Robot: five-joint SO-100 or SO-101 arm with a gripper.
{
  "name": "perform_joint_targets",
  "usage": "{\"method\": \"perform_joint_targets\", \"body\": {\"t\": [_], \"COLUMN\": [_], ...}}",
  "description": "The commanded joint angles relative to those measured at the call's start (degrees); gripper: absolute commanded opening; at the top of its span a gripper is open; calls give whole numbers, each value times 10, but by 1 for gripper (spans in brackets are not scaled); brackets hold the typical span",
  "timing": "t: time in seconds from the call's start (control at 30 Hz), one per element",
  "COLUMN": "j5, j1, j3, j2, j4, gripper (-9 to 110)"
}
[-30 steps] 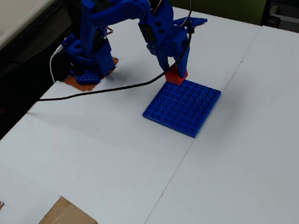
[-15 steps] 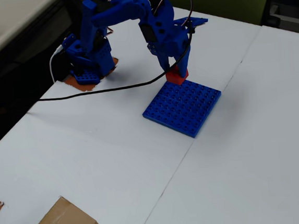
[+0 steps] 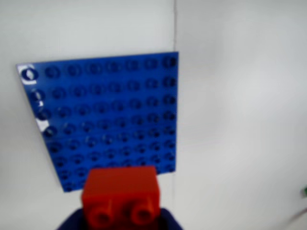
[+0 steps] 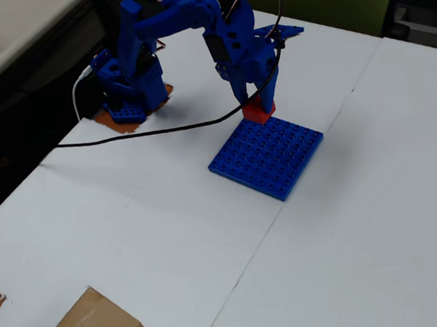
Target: Pick up the 2x2 red block and go up the 8x8 blue block.
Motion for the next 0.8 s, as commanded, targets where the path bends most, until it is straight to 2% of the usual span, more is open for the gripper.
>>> {"method": "perform_joint_targets", "body": {"t": [0.0, 0.77], "j5": [-18, -18], "j1": [-8, -8], "j3": [-27, 30], "j2": [6, 39], "j4": [6, -30], "gripper": [0, 0]}}
